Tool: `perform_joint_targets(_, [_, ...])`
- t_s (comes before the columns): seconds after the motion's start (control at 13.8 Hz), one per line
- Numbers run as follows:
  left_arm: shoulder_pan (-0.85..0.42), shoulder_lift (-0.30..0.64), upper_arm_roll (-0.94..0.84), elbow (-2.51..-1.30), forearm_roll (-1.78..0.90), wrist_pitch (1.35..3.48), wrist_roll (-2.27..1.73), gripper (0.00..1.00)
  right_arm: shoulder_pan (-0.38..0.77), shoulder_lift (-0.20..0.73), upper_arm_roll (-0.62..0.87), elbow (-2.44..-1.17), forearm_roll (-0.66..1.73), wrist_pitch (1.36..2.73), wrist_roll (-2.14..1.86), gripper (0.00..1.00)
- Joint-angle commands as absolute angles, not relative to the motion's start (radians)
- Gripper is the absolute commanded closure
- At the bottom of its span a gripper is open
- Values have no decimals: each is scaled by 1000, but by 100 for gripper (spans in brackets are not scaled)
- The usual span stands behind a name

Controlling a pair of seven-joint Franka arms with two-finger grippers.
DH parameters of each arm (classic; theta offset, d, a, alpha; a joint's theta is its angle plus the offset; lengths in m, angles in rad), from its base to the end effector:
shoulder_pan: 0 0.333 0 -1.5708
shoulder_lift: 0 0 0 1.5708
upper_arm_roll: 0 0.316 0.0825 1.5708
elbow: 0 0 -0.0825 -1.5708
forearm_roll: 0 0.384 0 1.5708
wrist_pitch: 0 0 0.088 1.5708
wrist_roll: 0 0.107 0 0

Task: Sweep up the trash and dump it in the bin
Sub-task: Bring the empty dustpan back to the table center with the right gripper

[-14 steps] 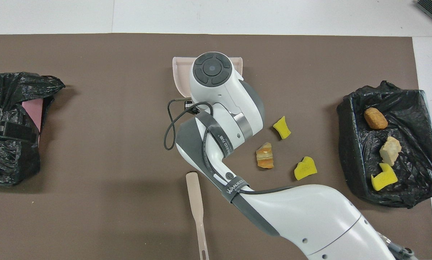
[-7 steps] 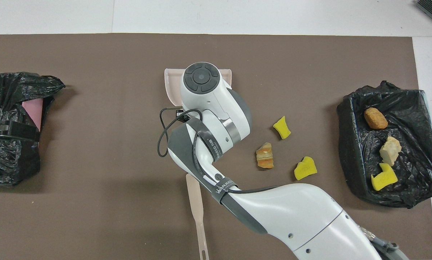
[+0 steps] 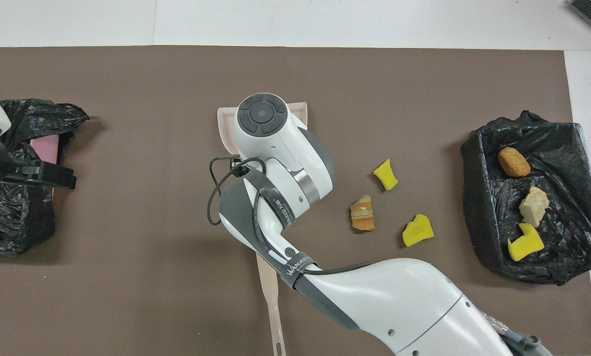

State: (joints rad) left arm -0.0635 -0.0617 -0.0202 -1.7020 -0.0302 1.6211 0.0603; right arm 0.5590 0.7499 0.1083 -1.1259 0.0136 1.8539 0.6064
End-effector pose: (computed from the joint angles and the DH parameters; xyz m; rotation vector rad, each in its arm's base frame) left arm 0.5354 -0.0483 0.6005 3.1049 -0.2210 -0.0304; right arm 0.6049 0.4473 0.3647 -3.0802 -0.0443 0.1019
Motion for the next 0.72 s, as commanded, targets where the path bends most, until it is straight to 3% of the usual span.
perform_joint_targets(0.0, [-81,-32,-9,-1706,-31,1684,48,0,552,669,107,-1193,35,1838,630,2])
perform_joint_targets(0.22, [-81,24,-9,-1681,-46,1736,48,0,561,522,115,-1388,35,1845,624,0])
perform_joint_targets(0.65, [-208,146,-11,-1660,-51,1854,-118,0,587,217,204,-1782,87,1888,632,0])
